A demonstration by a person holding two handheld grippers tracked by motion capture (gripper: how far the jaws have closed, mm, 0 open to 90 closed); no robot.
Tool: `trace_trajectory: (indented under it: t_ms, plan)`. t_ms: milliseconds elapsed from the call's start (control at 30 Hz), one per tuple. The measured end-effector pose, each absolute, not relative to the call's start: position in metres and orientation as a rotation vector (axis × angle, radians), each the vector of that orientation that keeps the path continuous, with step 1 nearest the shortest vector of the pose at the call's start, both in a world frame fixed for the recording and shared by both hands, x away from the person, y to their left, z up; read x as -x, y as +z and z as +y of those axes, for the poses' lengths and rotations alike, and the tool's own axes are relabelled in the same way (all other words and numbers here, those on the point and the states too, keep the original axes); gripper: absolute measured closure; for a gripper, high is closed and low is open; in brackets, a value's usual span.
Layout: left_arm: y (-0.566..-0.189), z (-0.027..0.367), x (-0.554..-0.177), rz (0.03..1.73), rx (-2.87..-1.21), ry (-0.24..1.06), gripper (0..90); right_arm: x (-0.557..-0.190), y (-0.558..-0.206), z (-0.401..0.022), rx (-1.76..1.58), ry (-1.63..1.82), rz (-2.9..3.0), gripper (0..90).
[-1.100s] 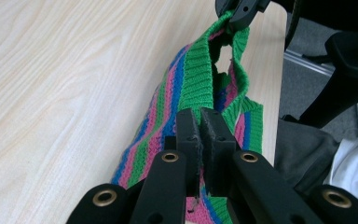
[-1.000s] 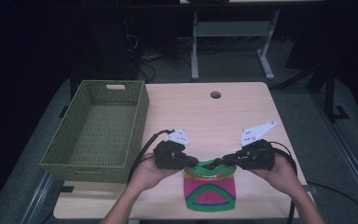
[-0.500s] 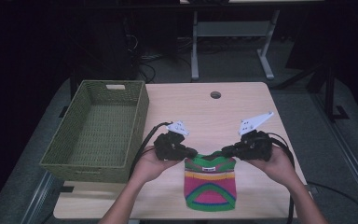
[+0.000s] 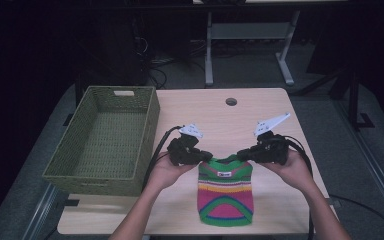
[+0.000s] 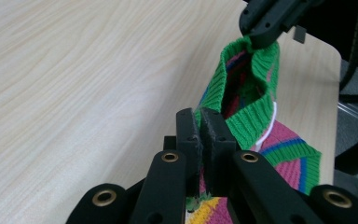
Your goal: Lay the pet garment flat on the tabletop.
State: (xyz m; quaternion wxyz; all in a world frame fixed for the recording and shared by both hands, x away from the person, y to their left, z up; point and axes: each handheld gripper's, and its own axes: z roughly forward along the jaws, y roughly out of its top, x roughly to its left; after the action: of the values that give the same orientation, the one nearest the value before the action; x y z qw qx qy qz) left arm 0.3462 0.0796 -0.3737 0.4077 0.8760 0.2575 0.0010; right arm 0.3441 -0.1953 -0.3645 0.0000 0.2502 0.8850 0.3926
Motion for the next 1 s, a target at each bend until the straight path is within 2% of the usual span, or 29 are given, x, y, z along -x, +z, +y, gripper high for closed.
trace_trajectory:
  t_ms: [1000]
  plan:
    - [-0.403, 0.073, -0.387, 0.801, -2.112, 0.088, 86.8, -0.389, -0.389, -0.2, -0.96, 1.215, 2.742, 83.2]
